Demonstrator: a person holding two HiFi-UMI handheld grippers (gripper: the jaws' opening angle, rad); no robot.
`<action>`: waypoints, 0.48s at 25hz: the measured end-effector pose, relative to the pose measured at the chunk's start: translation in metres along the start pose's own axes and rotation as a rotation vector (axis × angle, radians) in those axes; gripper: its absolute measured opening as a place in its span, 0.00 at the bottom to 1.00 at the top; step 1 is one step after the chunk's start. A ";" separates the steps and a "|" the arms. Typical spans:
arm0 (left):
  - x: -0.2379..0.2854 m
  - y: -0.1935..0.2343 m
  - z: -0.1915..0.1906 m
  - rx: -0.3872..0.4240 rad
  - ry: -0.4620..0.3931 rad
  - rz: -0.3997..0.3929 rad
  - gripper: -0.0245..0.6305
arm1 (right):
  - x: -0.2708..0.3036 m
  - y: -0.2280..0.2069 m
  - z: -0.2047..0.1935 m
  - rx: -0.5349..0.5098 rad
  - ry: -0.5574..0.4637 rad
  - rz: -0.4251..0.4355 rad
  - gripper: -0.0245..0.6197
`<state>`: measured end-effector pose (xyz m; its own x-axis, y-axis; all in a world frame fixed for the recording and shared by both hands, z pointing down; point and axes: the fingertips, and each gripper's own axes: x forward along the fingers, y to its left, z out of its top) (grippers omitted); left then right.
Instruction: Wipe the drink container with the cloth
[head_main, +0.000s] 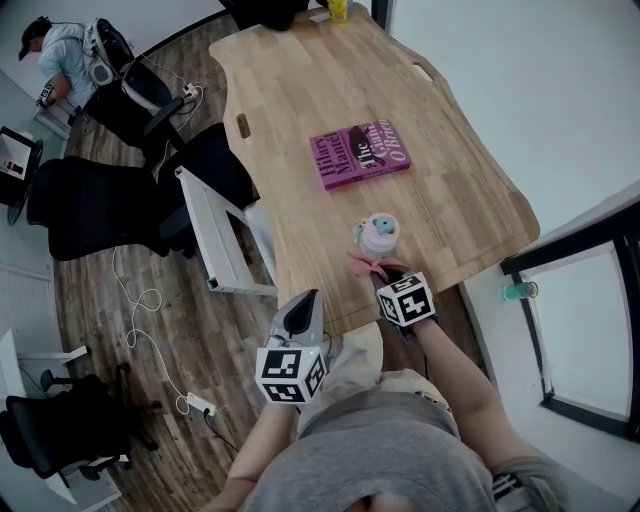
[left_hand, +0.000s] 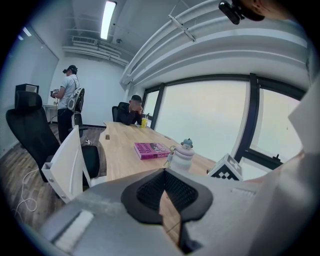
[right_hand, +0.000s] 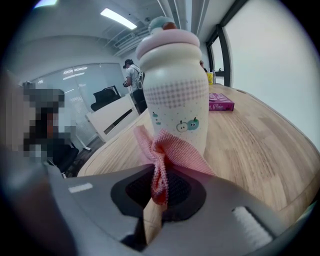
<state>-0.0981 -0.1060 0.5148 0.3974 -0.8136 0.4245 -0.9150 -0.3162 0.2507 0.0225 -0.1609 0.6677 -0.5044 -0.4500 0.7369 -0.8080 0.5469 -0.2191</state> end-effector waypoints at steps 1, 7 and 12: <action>0.000 0.000 0.000 0.000 0.000 0.001 0.04 | 0.001 -0.001 -0.002 0.004 0.007 -0.003 0.08; 0.000 0.001 0.002 0.001 -0.002 0.000 0.04 | 0.006 -0.003 -0.006 0.022 0.024 -0.010 0.08; -0.002 -0.002 0.004 0.009 -0.008 -0.009 0.04 | 0.004 -0.002 -0.007 0.037 0.020 -0.014 0.08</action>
<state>-0.0974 -0.1057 0.5103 0.4051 -0.8144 0.4155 -0.9120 -0.3276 0.2470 0.0241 -0.1588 0.6752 -0.4869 -0.4436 0.7524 -0.8260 0.5139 -0.2316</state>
